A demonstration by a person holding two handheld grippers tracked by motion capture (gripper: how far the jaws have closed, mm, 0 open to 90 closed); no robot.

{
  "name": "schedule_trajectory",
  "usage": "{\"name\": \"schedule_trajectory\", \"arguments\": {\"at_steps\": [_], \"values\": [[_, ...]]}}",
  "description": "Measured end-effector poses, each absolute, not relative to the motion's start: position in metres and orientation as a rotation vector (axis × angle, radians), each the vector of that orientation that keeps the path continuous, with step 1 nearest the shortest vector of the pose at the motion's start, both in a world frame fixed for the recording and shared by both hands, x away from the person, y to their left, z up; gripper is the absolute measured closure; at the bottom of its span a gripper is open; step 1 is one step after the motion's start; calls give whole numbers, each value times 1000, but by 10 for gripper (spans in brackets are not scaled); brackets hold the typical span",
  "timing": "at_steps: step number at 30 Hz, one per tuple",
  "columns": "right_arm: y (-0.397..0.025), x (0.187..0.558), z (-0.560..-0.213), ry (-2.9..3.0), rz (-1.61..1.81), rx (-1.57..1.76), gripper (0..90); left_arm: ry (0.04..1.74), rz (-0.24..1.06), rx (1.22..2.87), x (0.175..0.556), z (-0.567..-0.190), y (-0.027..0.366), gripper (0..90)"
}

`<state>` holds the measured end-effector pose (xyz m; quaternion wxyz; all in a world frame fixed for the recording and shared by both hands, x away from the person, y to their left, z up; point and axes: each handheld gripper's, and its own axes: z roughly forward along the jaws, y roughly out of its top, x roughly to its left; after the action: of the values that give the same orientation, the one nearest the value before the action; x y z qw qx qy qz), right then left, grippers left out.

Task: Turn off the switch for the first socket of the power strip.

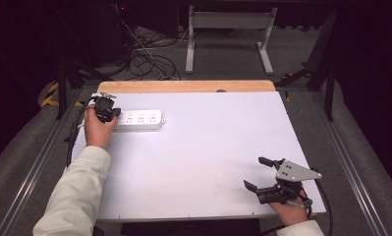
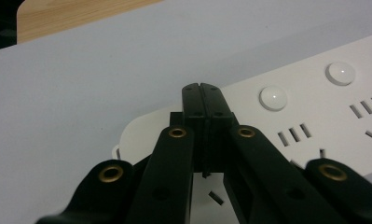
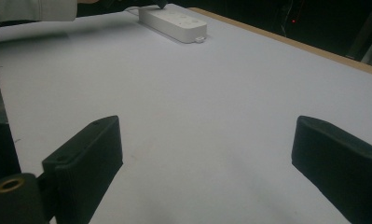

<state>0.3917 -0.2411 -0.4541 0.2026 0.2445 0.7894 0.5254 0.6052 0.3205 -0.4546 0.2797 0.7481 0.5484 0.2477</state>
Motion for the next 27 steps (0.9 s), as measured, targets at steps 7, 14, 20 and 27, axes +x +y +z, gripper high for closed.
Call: {"name": "schedule_trajectory", "arguments": {"at_steps": [7, 14, 20, 27], "values": [[-242, 392, -454, 2203, 1467, 682, 92, 1466, 633, 2000, 604, -454, 319, 900], [-242, 391, -454, 2201, 1467, 687, 93, 1463, 667, 2004, 603, -456, 316, 900], [-242, 391, -454, 2205, 1470, 682, 93, 1472, 644, 1948, 602, -458, 320, 900], [-241, 391, -454, 2209, 1468, 675, 92, 1480, 643, 1920, 603, -461, 322, 900]]}}
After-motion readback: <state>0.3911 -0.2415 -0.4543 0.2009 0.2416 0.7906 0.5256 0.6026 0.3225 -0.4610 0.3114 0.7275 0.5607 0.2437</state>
